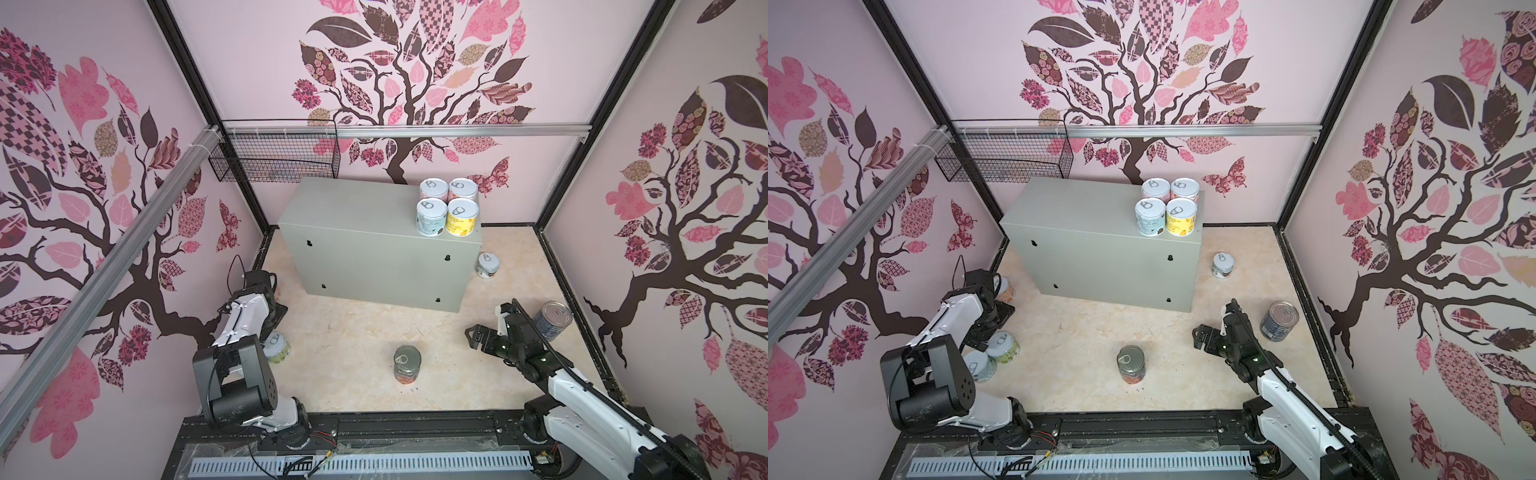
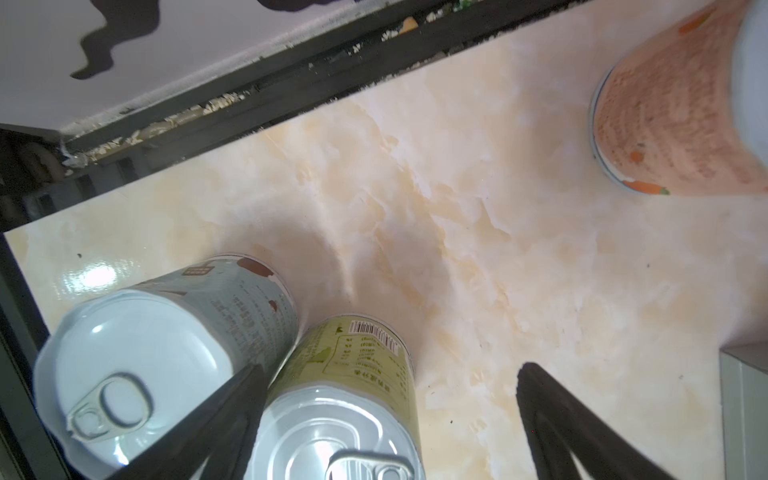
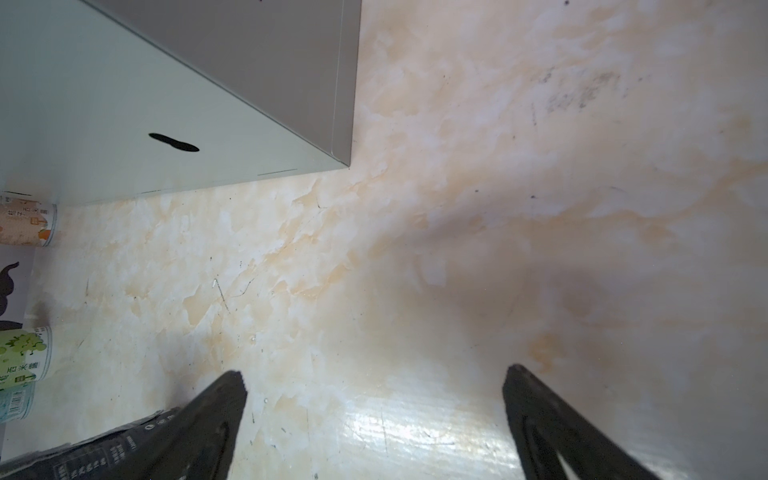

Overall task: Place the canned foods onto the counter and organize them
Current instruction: 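Lower the left gripper over the green-labelled floor can while the right gripper descends, then close the left gripper around the green-labelled white-lidded can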

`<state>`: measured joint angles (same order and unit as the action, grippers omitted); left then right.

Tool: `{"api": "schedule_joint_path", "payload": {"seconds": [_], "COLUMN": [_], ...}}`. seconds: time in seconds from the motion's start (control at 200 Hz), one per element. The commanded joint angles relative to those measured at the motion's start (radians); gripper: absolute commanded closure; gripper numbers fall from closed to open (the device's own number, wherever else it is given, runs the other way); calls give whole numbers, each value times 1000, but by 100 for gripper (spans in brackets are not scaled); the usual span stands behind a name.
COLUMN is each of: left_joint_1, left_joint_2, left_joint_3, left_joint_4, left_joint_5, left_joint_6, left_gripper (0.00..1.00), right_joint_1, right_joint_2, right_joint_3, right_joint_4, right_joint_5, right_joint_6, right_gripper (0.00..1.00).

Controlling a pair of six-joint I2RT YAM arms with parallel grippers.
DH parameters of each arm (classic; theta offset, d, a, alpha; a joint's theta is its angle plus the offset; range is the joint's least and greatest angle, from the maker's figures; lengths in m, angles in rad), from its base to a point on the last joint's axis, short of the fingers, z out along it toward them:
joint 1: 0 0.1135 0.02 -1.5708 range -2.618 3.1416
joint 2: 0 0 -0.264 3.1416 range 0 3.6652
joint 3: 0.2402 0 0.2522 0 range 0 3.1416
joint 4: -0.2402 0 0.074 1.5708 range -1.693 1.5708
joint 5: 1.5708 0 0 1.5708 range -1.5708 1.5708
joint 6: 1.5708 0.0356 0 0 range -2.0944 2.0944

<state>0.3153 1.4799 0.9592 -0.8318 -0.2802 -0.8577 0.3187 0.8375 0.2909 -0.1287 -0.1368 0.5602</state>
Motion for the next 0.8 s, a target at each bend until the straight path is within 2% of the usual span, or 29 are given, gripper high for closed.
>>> {"api": "schedule_joint_path", "payload": {"seconds": [0.0, 0.175, 0.535, 0.795], "left_joint_1": [2, -7, -133, -160], "left_joint_2": [20, -2, -9, -35], "left_joint_3": [27, 5, -32, -97], "left_joint_4": [20, 48, 60, 65], "left_joint_5": [52, 87, 52, 7], "left_joint_6": [21, 31, -6, -12], "left_gripper": [2, 2, 2, 2], "right_joint_1": [6, 5, 5, 5], "right_joint_2": [-2, -9, 0, -8], "right_joint_3": [15, 17, 24, 18], "right_joint_4": [8, 5, 6, 11], "right_joint_5": [-9, -7, -7, -12], "right_joint_6": [-8, -8, -12, -13], "right_gripper": [0, 0, 0, 0]}}
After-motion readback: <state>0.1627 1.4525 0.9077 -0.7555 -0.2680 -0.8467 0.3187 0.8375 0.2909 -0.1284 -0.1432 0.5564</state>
